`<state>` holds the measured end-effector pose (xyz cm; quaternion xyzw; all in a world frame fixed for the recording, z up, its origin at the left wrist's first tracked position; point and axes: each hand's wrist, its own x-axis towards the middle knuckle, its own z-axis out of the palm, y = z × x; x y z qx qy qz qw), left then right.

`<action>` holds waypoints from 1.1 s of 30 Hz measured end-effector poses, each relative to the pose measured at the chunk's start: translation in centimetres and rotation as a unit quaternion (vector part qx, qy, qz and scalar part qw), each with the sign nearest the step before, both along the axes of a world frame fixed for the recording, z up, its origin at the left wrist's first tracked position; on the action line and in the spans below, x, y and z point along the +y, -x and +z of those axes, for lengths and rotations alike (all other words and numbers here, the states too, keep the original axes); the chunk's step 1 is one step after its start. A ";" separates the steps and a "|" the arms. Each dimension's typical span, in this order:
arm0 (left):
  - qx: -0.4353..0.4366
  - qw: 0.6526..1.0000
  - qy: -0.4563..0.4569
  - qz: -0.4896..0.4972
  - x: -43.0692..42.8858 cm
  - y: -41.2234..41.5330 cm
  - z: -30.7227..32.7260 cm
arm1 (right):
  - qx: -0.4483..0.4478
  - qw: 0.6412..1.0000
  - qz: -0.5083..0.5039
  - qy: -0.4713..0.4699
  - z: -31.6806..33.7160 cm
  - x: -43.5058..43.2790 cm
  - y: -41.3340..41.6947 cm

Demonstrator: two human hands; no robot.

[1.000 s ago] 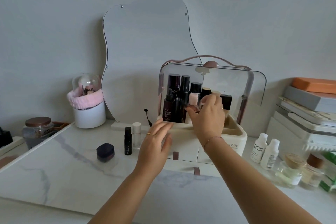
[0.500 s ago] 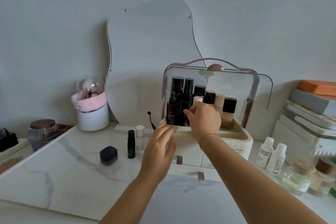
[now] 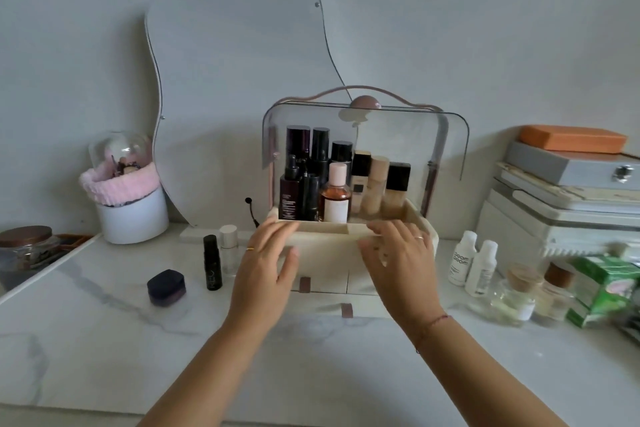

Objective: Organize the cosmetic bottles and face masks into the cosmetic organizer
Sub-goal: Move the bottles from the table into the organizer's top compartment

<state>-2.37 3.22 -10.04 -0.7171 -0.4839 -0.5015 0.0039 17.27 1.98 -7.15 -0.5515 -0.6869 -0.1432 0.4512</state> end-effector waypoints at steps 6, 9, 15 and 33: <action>0.089 0.994 -0.041 0.057 -0.3 -2.0 0.4 | 0.209 0.972 -0.079 -0.070 -4.8 -4.4 -9.4; 0.147 0.987 -0.057 0.040 -0.6 -4.0 0.0 | 0.328 0.928 -0.174 -0.025 -6.1 -4.4 -14.9; 0.139 0.984 -0.068 0.087 -0.7 -6.5 -0.5 | 0.341 0.917 -0.172 0.114 -7.2 -2.7 -18.1; 0.119 0.987 -0.062 0.092 -0.8 -6.6 -0.5 | 0.378 0.919 -0.029 0.110 -4.8 -5.4 -14.4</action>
